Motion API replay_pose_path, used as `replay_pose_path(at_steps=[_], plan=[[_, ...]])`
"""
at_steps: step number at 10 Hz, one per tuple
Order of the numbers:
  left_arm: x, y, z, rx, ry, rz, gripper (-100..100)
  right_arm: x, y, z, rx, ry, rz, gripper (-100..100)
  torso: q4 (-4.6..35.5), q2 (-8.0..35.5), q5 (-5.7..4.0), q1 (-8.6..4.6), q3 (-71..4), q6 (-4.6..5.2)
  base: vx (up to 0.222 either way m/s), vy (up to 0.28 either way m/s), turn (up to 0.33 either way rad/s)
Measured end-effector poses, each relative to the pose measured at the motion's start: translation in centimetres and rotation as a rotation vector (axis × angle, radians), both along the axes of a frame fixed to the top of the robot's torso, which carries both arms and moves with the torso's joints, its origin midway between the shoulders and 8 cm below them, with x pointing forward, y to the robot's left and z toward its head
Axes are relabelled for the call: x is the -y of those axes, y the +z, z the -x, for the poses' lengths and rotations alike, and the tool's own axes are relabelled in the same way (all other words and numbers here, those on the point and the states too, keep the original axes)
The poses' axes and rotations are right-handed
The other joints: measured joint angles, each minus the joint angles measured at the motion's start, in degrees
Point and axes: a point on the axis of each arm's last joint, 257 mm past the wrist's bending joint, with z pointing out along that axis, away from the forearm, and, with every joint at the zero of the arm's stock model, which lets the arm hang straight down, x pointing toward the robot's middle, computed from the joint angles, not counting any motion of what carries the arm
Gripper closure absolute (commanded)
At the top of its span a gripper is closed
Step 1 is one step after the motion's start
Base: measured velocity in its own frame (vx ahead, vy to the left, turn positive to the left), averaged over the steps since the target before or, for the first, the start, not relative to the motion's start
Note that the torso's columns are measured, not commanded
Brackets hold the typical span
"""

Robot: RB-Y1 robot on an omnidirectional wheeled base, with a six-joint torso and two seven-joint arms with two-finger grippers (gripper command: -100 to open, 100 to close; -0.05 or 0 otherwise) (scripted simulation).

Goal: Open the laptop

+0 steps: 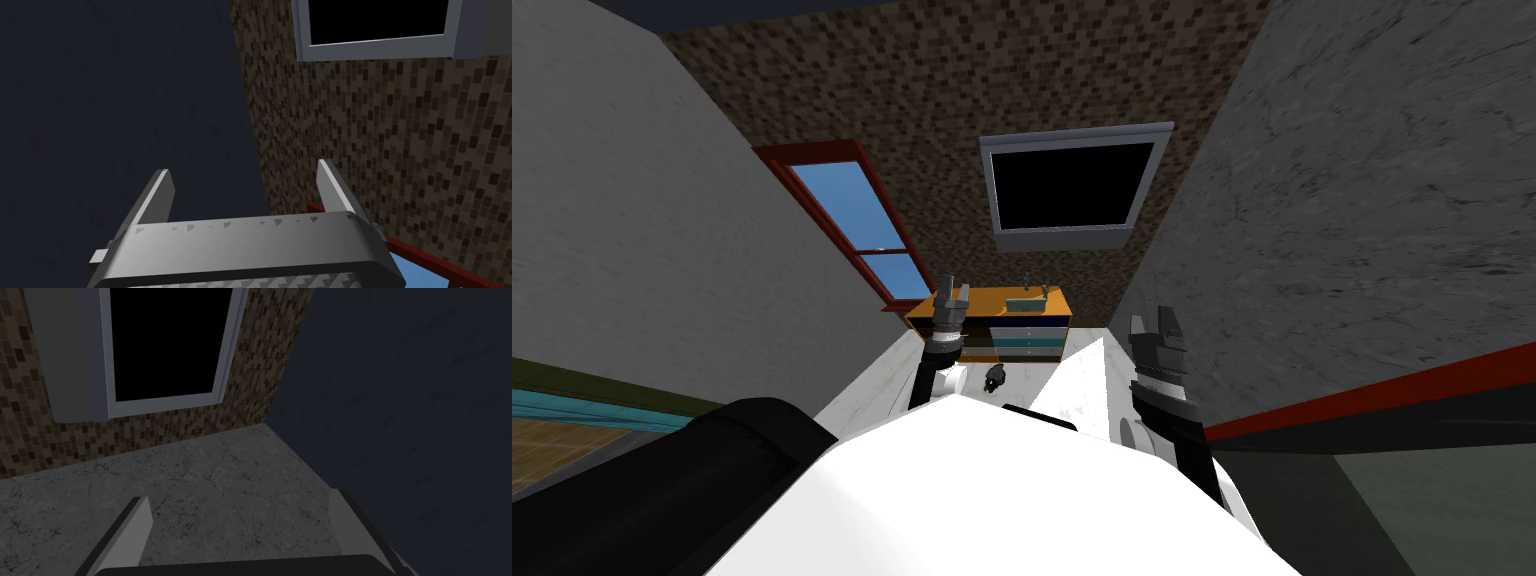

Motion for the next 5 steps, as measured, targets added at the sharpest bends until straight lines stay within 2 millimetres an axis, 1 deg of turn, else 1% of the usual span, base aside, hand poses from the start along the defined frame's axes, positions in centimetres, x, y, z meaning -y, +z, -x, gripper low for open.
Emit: replay_pose_path(at_steps=[1,2,5], plan=[[0.0,0.0,0.0,0.0,0.0,0.0,0,0.0,0.0,0.0,0.0,0.0,0.0,0,2.3,2.3,0.0,0.0,-4.7,0.0,0.0,0.0,0.0],[0.0,0.0,0.0,0.0,0.0,0.0,0,0.0,0.0,0.0,0.0,0.0,0.0,0,6.0,6.0,0.0,0.0,-12.0,0.0,0.0,0.0,0.0],[0.0,0.01,0.01,0.0,0.0,0.0,0,0.0,0.01,0.0,0.0,0.0,0.0,0,18.5,18.5,0.0,0.0,-36.9,0.0,0.0,0.0,0.0]])
